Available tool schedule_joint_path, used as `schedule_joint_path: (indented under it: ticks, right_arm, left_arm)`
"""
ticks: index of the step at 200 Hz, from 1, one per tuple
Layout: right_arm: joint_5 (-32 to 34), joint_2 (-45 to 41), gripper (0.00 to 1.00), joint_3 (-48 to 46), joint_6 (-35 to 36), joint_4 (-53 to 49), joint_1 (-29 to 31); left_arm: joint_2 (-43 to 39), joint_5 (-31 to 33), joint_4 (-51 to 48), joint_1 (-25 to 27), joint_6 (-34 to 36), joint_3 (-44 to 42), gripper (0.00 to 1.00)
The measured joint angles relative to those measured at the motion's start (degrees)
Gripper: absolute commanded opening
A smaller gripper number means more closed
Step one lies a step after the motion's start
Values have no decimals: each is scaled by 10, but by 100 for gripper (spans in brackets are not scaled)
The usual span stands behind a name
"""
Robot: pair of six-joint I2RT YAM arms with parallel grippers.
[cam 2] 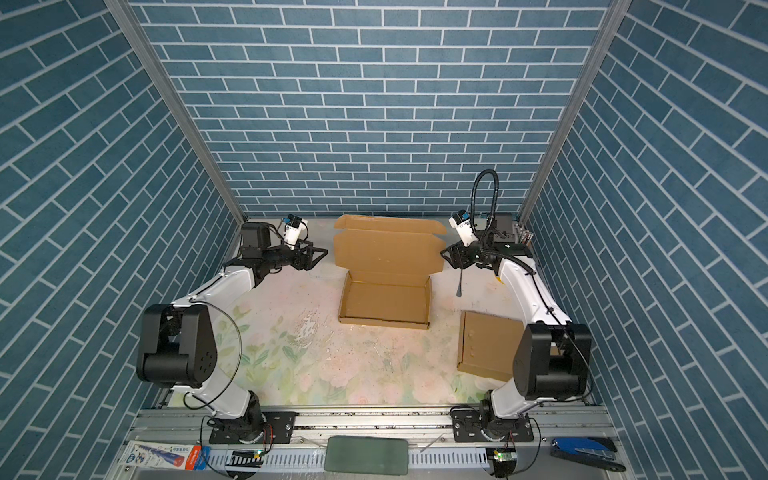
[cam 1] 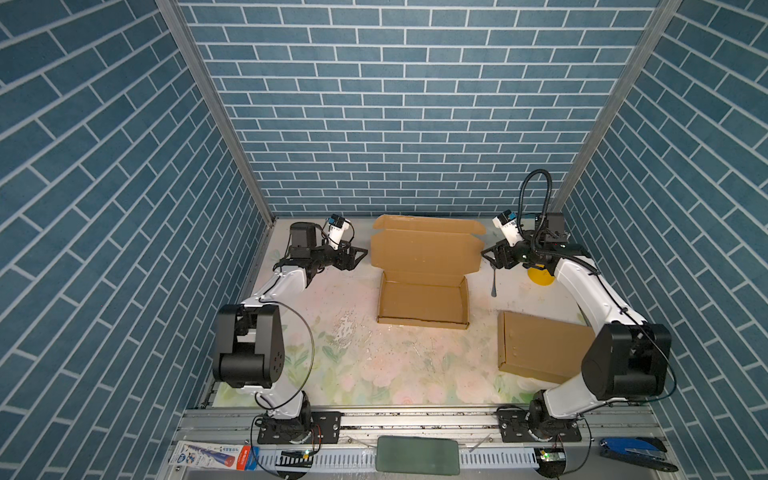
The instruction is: Fold the paper box
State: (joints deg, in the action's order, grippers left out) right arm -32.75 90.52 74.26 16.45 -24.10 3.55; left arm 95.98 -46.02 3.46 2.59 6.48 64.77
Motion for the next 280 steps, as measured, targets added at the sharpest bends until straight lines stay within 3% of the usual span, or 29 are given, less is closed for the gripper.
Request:
schedule_joint_path:
  ticks: [75, 131, 181, 211, 252, 280]
  right_arm:
    - [-101, 109, 57, 10, -47, 70, -12]
    - [-130, 123, 35, 22, -56, 77, -11]
    - [-123, 123, 14, 22, -57, 78, -1]
    - [-114, 120, 2, 17, -62, 97, 10]
    - [-78, 65, 0, -56, -107, 178, 32]
    - [-29, 23, 0, -106, -147, 236, 56]
  left_arm:
    - [127, -54, 27, 33, -5, 99, 72]
    - [155, -62, 29, 43, -5, 115, 40]
    - [155, -61, 37, 48, -7, 115, 20]
    - [153, -56, 52, 52, -6, 106, 2]
    - [107, -10, 112, 60, -27, 35, 0]
    - [62, 53, 170, 77, -42, -25, 0]
